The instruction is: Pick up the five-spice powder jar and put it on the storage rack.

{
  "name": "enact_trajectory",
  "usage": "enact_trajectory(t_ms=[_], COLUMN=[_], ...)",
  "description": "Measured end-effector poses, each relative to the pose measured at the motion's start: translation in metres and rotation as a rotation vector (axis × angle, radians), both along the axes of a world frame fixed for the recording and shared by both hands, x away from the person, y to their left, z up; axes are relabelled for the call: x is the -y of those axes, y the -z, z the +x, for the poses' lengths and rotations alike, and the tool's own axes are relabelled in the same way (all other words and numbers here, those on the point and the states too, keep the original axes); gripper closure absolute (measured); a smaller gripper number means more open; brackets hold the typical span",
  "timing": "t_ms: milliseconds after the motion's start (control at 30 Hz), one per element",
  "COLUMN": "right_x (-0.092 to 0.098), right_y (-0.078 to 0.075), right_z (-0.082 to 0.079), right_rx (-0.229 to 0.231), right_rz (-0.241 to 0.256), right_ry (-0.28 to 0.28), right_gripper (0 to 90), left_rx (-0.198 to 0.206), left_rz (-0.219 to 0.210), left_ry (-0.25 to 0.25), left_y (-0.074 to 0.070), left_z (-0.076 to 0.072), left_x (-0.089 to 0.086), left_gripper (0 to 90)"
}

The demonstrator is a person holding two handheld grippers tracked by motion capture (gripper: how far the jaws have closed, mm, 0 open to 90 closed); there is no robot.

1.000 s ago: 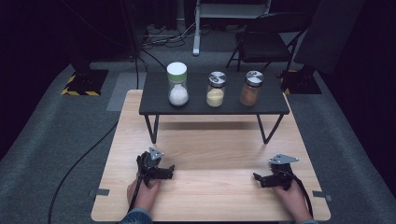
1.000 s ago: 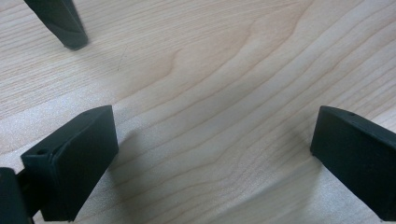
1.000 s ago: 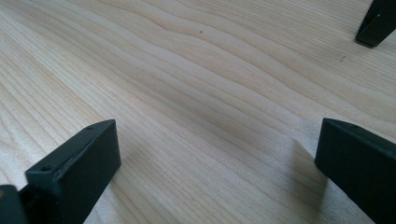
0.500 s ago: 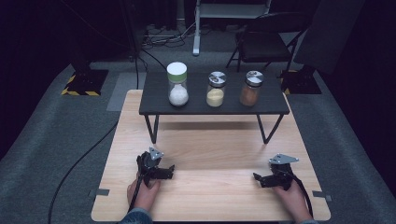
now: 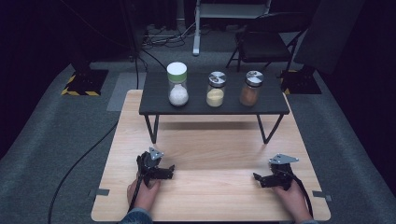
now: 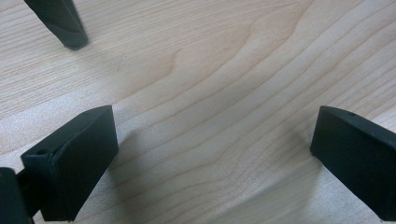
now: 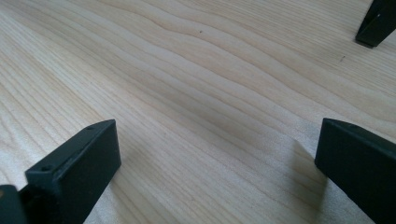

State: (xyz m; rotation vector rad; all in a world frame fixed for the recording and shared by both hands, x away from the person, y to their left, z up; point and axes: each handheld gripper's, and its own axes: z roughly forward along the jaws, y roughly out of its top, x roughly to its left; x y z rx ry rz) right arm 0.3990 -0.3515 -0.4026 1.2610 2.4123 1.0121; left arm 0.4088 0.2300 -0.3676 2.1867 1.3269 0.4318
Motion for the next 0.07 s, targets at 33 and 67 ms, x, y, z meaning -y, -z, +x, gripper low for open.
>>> enact_trajectory(t_ms=[33, 67], right_x=[0.0000, 0.0000], right_y=[0.0000, 0.0000], right_z=[0.0000, 0.0000], right_rx=[0.000, 0.000], right_rz=[0.000, 0.000], right_ry=[0.000, 0.000], right_gripper=[0.0, 0.0], left_rx=[0.000, 0.000], left_rz=[0.000, 0.000], left_ry=[0.000, 0.000], left_y=[0.0000, 0.0000], left_z=[0.0000, 0.0000], left_x=[0.0000, 0.0000], left_gripper=[0.7, 0.7])
